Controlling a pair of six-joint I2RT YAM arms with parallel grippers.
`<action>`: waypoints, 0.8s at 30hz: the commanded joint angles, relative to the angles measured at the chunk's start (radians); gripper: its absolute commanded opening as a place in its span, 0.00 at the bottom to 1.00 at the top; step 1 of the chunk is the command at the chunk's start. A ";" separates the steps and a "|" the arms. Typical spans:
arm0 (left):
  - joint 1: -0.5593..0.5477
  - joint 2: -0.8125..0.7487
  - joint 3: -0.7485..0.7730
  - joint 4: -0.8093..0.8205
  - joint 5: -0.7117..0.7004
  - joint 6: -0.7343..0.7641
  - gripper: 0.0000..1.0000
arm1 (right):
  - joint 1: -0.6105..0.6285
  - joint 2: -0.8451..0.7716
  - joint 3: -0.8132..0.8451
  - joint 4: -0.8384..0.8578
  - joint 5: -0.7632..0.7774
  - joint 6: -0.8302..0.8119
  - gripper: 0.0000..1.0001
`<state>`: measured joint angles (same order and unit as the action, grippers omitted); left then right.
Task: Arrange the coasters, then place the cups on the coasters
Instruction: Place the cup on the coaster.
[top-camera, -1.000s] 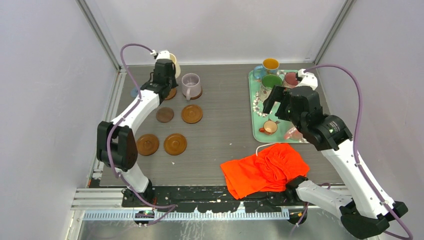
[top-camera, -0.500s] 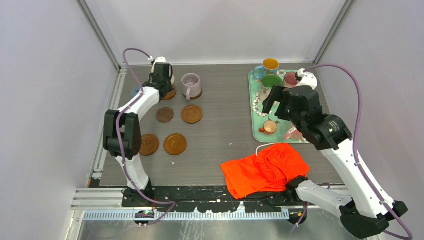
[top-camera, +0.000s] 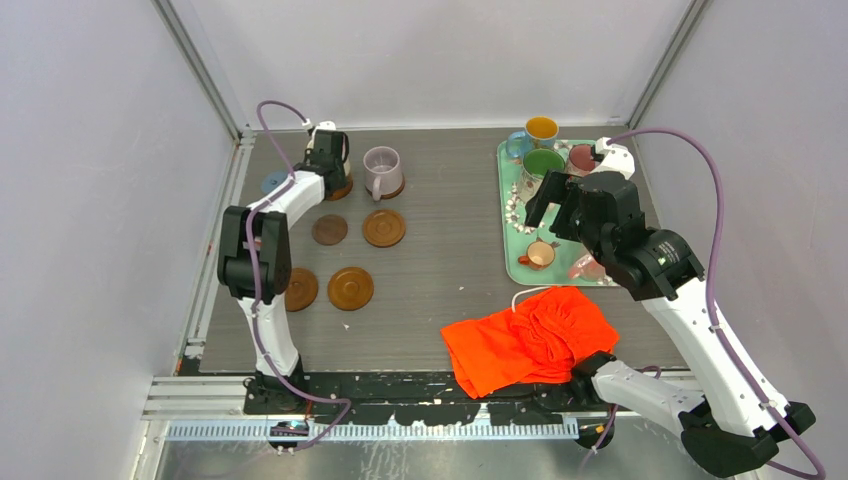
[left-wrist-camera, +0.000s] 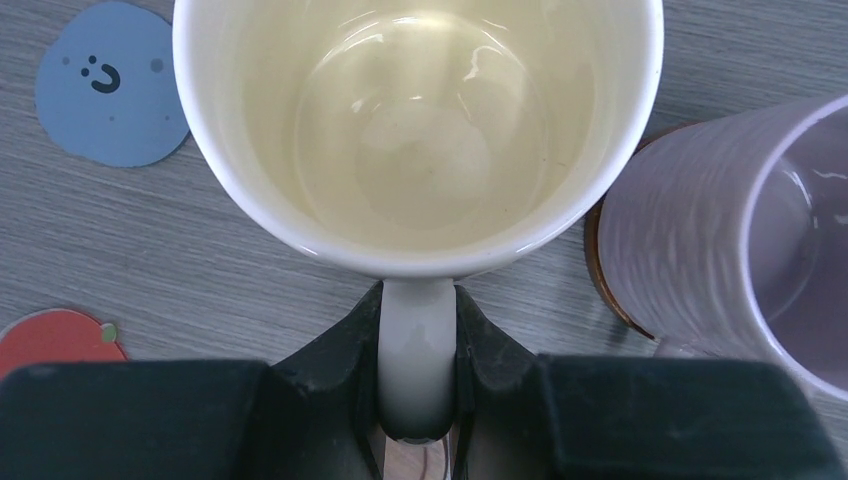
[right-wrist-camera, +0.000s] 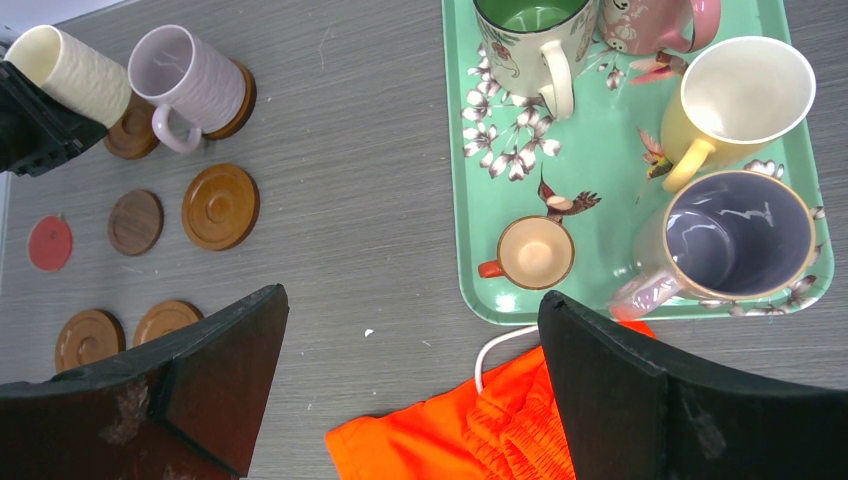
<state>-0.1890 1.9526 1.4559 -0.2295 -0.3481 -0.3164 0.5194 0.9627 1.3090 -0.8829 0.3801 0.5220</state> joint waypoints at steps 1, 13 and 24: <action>0.015 -0.019 0.065 0.096 -0.029 -0.018 0.00 | -0.003 0.002 0.033 0.024 0.005 0.001 1.00; 0.034 0.016 0.044 0.097 -0.001 -0.053 0.00 | -0.003 0.002 0.029 0.021 0.004 0.004 1.00; 0.039 0.045 0.046 0.071 0.024 -0.099 0.00 | -0.003 -0.009 0.017 0.016 0.010 0.011 1.00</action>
<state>-0.1577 2.0186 1.4559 -0.2405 -0.3099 -0.3843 0.5194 0.9627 1.3090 -0.8833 0.3801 0.5259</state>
